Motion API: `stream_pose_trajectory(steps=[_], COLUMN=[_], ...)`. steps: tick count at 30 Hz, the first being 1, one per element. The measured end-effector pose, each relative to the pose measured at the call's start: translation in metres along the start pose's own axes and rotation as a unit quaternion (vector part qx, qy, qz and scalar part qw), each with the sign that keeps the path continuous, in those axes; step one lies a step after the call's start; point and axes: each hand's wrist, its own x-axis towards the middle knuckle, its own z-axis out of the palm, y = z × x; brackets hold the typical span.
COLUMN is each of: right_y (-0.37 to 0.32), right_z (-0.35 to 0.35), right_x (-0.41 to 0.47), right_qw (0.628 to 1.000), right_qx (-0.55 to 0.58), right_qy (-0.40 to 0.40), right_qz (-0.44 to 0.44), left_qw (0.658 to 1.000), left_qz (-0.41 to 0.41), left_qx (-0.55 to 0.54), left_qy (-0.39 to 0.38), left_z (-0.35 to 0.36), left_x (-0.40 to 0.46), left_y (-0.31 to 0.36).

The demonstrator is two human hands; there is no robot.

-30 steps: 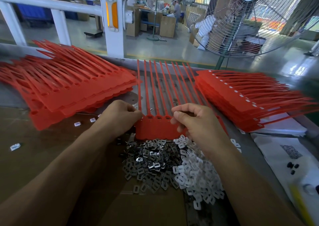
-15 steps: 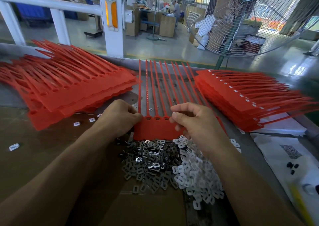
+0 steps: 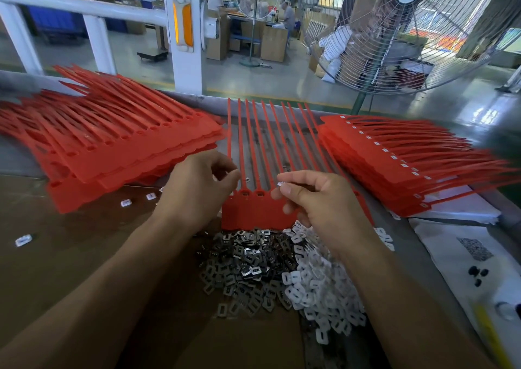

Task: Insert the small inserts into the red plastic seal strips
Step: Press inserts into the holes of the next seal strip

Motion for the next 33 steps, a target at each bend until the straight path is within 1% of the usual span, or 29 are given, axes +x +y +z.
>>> stream_pose_trajectory(steps=[3, 8, 18, 21, 26, 29, 33], right_y=[0.0, 0.001, -0.001, 0.0, 0.004, 0.005, 0.006], right_z=[0.0, 0.003, 0.002, 0.003, 0.002, 0.0, 0.0], right_x=[0.0, 0.001, 0.0, 0.001, 0.004, 0.006, 0.007], right_qw=[1.0, 0.999, 0.995, 0.995, 0.995, 0.995, 0.994], right_qx=[0.014, 0.043, 0.082, 0.08, 0.072, 0.049, 0.052], right_qy=[0.007, 0.013, -0.034, -0.041, 0.03, 0.058, 0.071], right_qz=[-0.001, 0.015, 0.041, 0.04, 0.055, 0.057, 0.061], left_qw=[0.995, 0.982, 0.972, 0.973, 0.984, 0.986, 0.98], left_qz=[0.063, 0.145, 0.23, 0.23, 0.173, 0.131, 0.11], left_qx=[-0.071, -0.104, -0.024, -0.001, 0.043, 0.103, 0.161], left_qy=[-0.033, -0.057, -0.041, -0.037, -0.012, -0.028, -0.046], left_z=[0.006, 0.015, 0.013, 0.013, 0.009, 0.007, 0.01], left_x=[-0.007, -0.016, -0.017, -0.016, -0.007, -0.003, -0.002], left_y=[0.01, 0.02, 0.02, 0.02, 0.007, -0.001, -0.006])
